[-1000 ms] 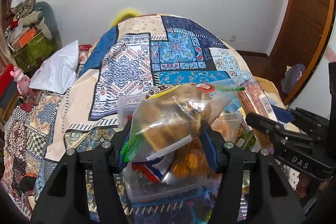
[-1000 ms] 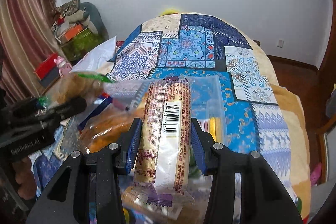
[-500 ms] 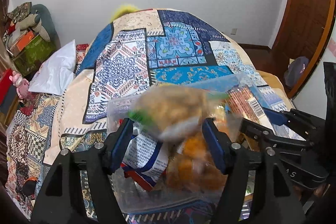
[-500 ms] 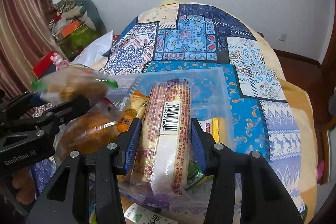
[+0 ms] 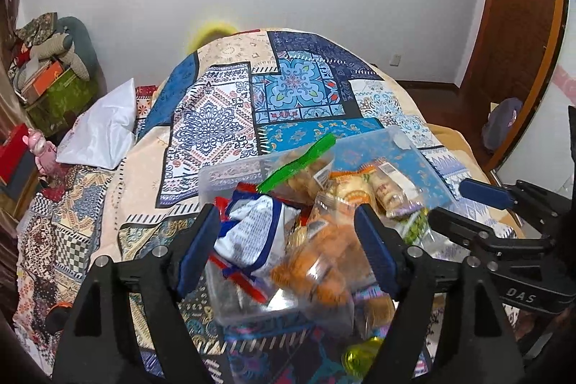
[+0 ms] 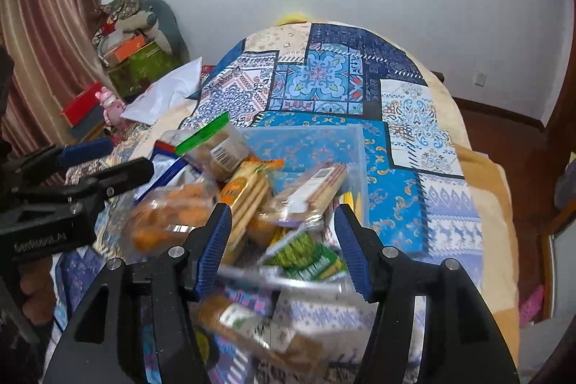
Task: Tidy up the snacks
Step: 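Grasp the green jelly cup with the left tool while the right tool grasps the cracker roll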
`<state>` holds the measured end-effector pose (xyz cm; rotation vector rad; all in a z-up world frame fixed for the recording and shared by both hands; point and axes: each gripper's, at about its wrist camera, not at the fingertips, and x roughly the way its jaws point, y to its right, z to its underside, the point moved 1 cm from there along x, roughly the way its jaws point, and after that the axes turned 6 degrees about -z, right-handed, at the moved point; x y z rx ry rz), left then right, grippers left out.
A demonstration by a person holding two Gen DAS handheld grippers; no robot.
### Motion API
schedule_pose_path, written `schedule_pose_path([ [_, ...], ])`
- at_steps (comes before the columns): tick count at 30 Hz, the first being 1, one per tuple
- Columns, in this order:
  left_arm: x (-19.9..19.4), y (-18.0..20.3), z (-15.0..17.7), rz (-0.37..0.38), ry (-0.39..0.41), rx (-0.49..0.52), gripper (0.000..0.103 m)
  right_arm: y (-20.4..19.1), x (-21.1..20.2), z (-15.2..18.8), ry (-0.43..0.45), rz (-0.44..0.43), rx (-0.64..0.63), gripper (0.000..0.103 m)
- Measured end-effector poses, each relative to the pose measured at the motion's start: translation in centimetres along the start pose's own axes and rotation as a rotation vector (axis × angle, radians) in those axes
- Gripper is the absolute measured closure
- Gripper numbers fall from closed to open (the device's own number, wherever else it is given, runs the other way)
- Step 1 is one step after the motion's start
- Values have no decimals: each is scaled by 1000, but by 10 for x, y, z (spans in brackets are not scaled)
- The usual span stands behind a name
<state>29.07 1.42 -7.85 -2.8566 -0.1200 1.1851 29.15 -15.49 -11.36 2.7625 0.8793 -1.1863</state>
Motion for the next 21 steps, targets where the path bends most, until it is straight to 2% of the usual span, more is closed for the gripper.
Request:
schedule_pose_path([
  [4, -11, -5, 13, -7, -7, 2, 23, -3, -9, 14, -16, -2, -25, 39],
  [8, -14, -14, 30, -19, -32, 0, 23, -4, -5, 34, -62, -8, -37, 38],
  [17, -4, -32, 61, -35, -97, -24, 23, -5, 41, 67, -223, -55, -37, 38],
  [19, -2, -32, 66, -34, -105, -21, 23, -8, 48, 69, -237, -87, -33, 32],
  [21, -2, -31, 70, -32, -113, -16, 23, -10, 52, 69, -244, -105, -28, 31],
])
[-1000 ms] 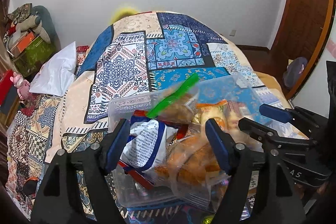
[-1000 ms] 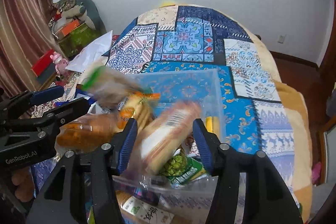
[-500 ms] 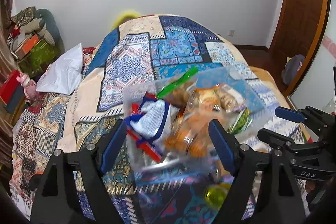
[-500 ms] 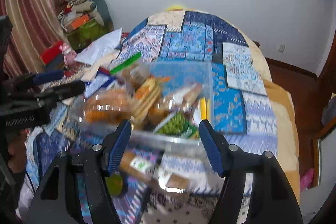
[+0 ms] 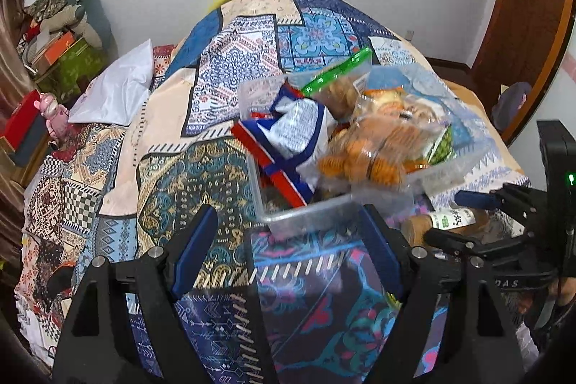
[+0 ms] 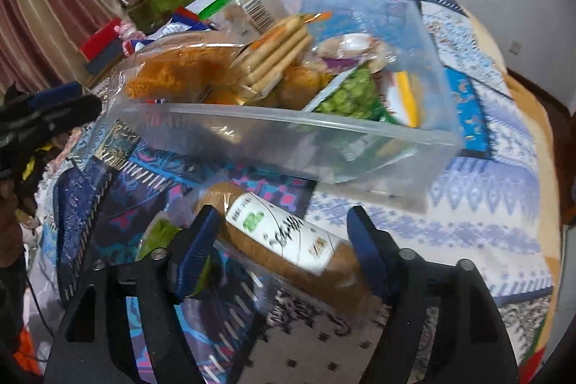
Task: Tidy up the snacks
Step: 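Grasp the green jelly cup with the left tool while the right tool grasps the cracker roll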
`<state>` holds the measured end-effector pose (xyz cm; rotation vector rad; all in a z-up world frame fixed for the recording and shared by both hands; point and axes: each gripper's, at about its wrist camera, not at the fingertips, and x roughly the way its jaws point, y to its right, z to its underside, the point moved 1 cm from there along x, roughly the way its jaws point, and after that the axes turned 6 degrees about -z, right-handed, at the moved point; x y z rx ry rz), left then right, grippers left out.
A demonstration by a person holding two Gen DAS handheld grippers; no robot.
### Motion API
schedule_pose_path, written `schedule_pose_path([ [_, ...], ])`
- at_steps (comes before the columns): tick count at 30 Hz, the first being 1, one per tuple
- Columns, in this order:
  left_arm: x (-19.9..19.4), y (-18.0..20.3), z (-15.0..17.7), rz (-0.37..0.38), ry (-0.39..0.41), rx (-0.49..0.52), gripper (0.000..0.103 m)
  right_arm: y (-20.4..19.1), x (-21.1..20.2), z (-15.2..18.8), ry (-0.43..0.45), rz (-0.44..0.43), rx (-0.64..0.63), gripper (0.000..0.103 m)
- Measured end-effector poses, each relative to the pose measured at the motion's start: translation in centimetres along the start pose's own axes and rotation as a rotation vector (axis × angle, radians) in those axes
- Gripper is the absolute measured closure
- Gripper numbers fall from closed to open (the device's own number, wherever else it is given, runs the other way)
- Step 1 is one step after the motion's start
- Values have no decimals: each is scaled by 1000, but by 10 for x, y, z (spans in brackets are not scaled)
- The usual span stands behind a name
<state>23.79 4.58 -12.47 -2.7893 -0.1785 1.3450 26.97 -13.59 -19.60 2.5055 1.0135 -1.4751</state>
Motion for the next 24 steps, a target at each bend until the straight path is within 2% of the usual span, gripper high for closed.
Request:
schedule_pose_path([
  [5, -2, 4, 10, 19, -15, -1, 23, 0, 10, 2, -53, -52, 13, 29],
  [8, -5, 8, 17, 31, -23, 5, 23, -3, 5, 8, -55, -40, 8, 34],
  [13, -13, 21, 28, 53, -30, 29, 23, -3, -8, 23, -51, -33, 19, 54],
  [16, -16, 31, 36, 72, -39, 42, 23, -5, -16, 36, -44, -16, 29, 61],
  [19, -18, 42, 42, 88, -50, 55, 23, -3, -23, 44, -37, 3, 46, 66],
  [24, -12, 62, 52, 117, -82, 83, 23, 0, -36, 62, -43, 29, 57, 68],
])
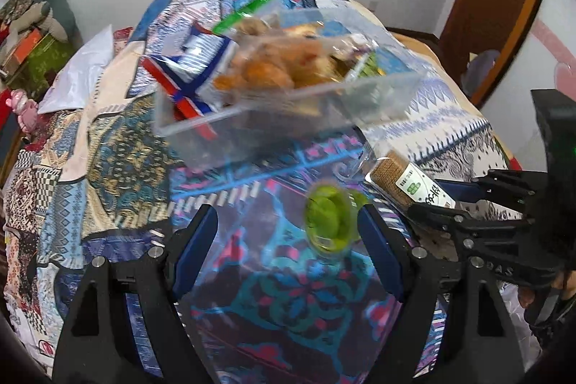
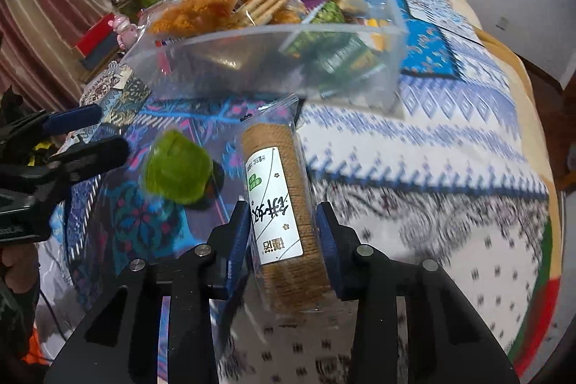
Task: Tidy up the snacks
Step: 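Grasp the green jelly cup with the left tool while the right tool grasps the cracker roll, then carry both items over the clear box and open both tools to drop them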
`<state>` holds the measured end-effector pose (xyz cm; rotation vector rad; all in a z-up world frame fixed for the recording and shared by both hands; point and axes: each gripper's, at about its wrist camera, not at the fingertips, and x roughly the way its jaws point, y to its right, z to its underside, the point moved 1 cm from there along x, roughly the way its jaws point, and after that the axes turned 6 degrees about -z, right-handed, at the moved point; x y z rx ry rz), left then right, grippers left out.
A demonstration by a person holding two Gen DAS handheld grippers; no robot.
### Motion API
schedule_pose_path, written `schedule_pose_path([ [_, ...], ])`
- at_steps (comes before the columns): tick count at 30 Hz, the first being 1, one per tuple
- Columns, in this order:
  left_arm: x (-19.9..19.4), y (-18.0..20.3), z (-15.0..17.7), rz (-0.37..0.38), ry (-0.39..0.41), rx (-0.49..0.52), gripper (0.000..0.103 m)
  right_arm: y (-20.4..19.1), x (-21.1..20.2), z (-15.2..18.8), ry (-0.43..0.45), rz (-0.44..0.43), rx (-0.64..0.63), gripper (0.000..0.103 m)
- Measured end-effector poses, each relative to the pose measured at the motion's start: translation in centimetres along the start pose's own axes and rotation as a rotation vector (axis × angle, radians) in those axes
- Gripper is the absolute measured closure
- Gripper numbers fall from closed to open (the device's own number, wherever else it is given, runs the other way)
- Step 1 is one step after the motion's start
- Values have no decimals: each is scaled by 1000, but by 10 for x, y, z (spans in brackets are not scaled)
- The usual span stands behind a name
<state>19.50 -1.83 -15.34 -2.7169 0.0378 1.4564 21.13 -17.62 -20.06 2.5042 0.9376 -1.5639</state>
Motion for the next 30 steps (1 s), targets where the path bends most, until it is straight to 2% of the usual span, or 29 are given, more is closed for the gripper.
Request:
schedule_pose_path([
  [6, 22, 20, 3, 27, -51, 27, 23, 0, -8, 11, -15, 15, -22, 66],
  [13, 49, 32, 5, 23, -91, 45, 23, 5, 7, 9, -24, 14, -18, 60],
  [19, 55, 37, 7, 39, -89, 57, 49, 3, 9, 8, 12, 23, -23, 66],
  [25, 51, 41, 7, 43, -83, 65, 50, 5, 2, 7, 35, 15, 3, 68],
  [27, 45, 40, 6, 46, -73, 64, 59, 5, -2, 8, 43, 16, 4, 68],
  [30, 33, 39, -1, 37, -38, 61, 63, 1, -10, 7, 62, 18, 5, 68],
])
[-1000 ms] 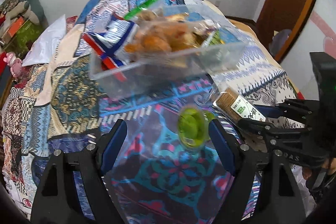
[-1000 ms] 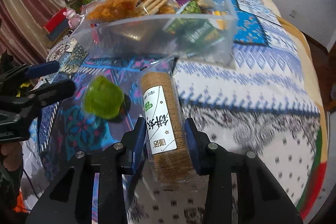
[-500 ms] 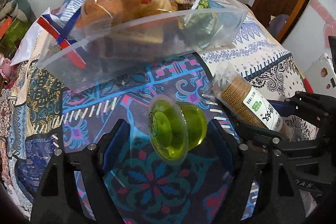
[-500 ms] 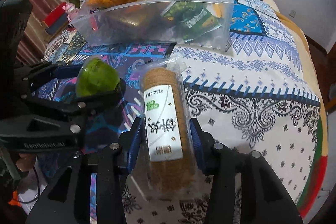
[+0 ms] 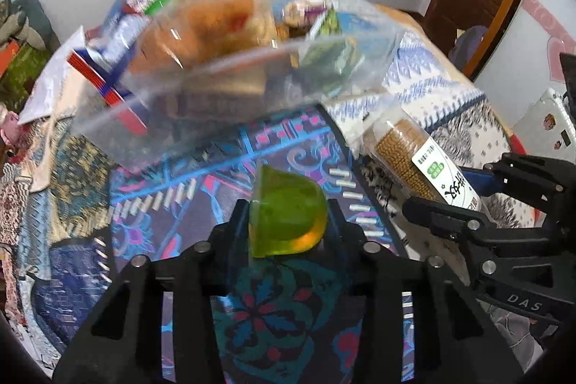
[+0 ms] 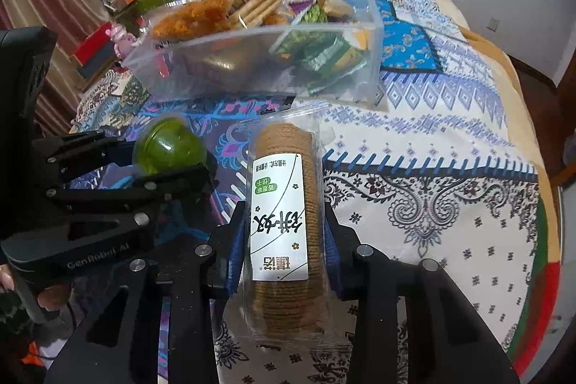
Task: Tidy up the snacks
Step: 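Carry both items over the clear box and open both tools to drop them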
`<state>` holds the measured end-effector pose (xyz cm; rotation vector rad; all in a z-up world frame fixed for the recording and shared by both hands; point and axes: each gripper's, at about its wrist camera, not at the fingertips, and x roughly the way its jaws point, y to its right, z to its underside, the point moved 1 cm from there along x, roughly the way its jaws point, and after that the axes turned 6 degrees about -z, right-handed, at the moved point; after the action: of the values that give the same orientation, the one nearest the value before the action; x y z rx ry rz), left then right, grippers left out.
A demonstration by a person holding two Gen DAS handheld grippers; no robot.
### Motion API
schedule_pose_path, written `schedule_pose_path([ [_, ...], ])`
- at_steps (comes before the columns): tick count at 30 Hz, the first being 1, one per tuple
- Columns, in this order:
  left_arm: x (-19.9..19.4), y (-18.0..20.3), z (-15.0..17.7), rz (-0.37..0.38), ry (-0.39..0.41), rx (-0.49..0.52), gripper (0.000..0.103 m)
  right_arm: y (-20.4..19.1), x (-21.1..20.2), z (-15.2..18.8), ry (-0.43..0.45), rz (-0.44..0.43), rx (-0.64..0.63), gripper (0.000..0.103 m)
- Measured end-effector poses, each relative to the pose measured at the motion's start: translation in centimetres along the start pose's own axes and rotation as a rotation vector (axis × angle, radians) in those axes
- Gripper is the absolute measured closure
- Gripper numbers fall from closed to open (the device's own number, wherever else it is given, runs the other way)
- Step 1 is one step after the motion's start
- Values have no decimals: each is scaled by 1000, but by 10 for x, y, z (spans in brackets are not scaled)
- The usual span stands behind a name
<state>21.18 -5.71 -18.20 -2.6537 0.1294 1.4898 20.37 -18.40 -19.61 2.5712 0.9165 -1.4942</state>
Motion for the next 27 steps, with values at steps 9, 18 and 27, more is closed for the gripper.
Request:
schedule_pose_path([
  [9, -39, -14, -17, 34, 83, -49, 63, -4, -34, -15, 101, 2, -2, 68],
  [18, -80, -36, -48, 28, 193, -80, 63, -9, -53, -49, 194, 2, -6, 68],
  [27, -87, -66, -84, 9, 262, -126, 63, -11, -44, -94, 250, -5, -10, 68],
])
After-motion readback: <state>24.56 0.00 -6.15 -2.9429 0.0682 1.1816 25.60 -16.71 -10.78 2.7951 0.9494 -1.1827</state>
